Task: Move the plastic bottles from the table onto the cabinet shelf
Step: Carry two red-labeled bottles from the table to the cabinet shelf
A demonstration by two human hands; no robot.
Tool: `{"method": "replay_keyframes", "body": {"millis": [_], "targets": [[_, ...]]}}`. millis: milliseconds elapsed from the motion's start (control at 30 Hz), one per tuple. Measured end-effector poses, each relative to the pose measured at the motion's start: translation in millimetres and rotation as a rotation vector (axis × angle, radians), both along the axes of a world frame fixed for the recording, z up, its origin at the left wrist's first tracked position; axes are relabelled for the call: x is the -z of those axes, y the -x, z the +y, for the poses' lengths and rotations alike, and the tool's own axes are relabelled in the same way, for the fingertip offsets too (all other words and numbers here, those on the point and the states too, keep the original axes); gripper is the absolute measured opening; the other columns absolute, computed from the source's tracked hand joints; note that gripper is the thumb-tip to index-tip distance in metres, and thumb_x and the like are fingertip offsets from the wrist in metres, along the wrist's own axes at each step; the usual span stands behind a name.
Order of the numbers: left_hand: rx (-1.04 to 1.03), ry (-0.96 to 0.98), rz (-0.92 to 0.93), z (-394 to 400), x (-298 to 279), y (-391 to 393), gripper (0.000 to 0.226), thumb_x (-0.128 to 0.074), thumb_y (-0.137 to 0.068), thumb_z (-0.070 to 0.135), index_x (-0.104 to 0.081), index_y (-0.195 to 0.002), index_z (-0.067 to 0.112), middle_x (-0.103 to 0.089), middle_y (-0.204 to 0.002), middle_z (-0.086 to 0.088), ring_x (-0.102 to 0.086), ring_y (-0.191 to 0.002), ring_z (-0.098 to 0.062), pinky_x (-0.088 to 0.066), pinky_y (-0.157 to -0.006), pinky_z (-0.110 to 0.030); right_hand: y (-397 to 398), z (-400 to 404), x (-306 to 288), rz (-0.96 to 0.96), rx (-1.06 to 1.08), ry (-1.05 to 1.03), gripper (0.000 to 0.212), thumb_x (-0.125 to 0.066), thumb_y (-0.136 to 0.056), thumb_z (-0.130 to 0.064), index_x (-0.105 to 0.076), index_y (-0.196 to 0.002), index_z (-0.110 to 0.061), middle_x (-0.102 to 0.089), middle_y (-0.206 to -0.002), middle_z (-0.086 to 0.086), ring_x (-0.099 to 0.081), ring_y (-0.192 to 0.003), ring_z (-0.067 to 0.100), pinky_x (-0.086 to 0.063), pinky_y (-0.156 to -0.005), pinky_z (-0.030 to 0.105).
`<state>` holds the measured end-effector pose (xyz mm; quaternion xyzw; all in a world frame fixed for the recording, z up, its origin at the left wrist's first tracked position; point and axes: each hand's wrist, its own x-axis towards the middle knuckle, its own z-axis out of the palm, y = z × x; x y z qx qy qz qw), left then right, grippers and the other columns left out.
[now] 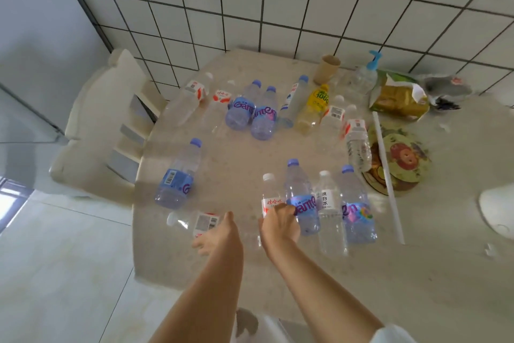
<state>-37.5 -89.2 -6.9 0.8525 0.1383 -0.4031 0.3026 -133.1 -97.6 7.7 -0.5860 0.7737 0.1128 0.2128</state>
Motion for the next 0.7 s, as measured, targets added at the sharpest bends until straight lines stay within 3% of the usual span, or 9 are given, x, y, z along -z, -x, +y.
{"method": "replay_keyframes", "body": {"millis": [167,267,400,533,600,700], "targets": [[-0.063,0.011,-0.041,4,2,7,0.089,-0.079,-0.066,0.032,-0.031,-0.134,-0.001,-0.044,-0.136,-0.025,-0.052,-0.118,-0.041,-0.042,-0.102,-0.046,-3,-11,3,0.007,0.045,-0.097,0.054,-0.053,-0.094,-0.011,-0.031,-0.137,0.013,-0.048,-0.127,0.021,-0.06,-0.113,0.033,-0.057,-0.082,0.042],[-0.1,0.116,-0.032,14,2,6,0.087,-0.078,-0.067,0.029,-0.032,-0.136,0.004,-0.048,-0.133,-0.022,-0.056,-0.113,-0.039,-0.045,-0.093,-0.041,-2,-11,3,0.033,0.036,-0.075,0.051,-0.05,-0.094,-0.008,-0.028,-0.134,0.016,-0.051,-0.125,0.021,-0.063,-0.11,0.033,-0.058,-0.079,0.042],[-0.084,0.275,-0.035,30,5,4,0.073,-0.079,-0.065,0.023,-0.047,-0.128,0.008,-0.065,-0.109,-0.013,-0.065,-0.089,-0.029,-0.053,-0.083,-0.036,3,-11,9,0.034,0.016,-0.048,0.055,-0.055,-0.093,-0.012,-0.03,-0.134,0.014,-0.055,-0.124,0.02,-0.065,-0.107,0.03,-0.055,-0.077,0.036],[-0.058,0.423,-0.004,43,4,-1,0.045,-0.076,-0.071,0.008,-0.06,-0.113,0.006,-0.063,-0.085,-0.01,-0.06,-0.07,-0.022,-0.048,-0.064,-0.03,10,-11,2,-0.021,0.026,-0.039,0.068,-0.066,-0.089,-0.033,-0.035,-0.134,0.007,-0.057,-0.127,0.017,-0.063,-0.112,0.028,-0.053,-0.083,0.034],[-0.015,0.443,0.038,52,3,-4,0.039,-0.077,-0.068,0.01,-0.064,-0.104,0.009,-0.064,-0.082,-0.011,-0.061,-0.068,-0.023,-0.05,-0.061,-0.032,15,-10,-3,-0.06,0.012,-0.043,0.079,-0.069,-0.082,-0.047,-0.035,-0.134,0.003,-0.054,-0.128,0.016,-0.061,-0.115,0.03,-0.051,-0.086,0.036],[0.095,0.458,0.181,68,-1,-9,0.032,-0.077,-0.057,0.019,-0.068,-0.088,0.018,-0.07,-0.082,-0.012,-0.07,-0.071,-0.026,-0.058,-0.064,-0.04,21,-4,-6,-0.172,0.036,-0.055,0.073,-0.07,-0.079,-0.047,-0.039,-0.129,-0.005,-0.055,-0.128,0.014,-0.059,-0.116,0.034,-0.05,-0.087,0.038]]}}
